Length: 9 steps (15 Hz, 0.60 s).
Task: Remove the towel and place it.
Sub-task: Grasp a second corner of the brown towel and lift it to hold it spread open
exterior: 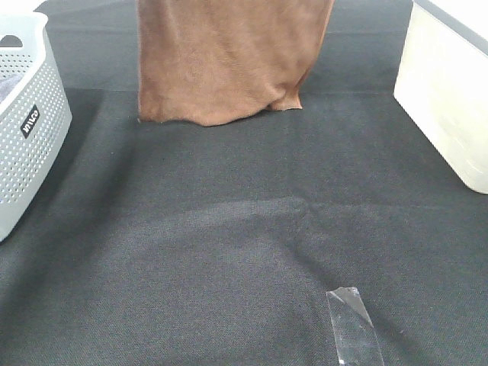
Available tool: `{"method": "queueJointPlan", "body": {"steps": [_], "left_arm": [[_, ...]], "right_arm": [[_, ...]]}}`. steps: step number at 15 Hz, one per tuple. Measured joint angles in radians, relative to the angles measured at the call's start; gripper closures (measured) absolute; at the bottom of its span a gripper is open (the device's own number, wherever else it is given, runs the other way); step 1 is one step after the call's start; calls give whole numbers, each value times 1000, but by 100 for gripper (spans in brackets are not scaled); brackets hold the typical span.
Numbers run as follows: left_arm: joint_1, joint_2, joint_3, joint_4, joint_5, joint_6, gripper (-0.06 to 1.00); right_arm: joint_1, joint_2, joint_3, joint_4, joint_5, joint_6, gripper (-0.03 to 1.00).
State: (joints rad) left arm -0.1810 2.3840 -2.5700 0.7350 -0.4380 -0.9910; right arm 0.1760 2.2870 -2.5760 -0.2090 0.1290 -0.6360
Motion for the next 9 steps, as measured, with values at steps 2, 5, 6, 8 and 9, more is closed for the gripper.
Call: {"method": "queueJointPlan", "body": {"steps": [2,5,6,8,9], "left_arm": [[3,0,0,176,-1,-204,94],[13,0,0,539,-63,-600,94],[16,-1,0,691,-97,-741,94],[21,-11,0,942,-184,-1041,94],[53,-15,0,994,-330,-1205,94]], "right_arm": [[-5,-6,2,16,88,0,97],[-13,-33,5,30,277,0,97],[-14,-51,5,30,352,0,97],[-16,-84,5,29,478,0,97],[-18,-121,5,51,623,-40,97]]}}
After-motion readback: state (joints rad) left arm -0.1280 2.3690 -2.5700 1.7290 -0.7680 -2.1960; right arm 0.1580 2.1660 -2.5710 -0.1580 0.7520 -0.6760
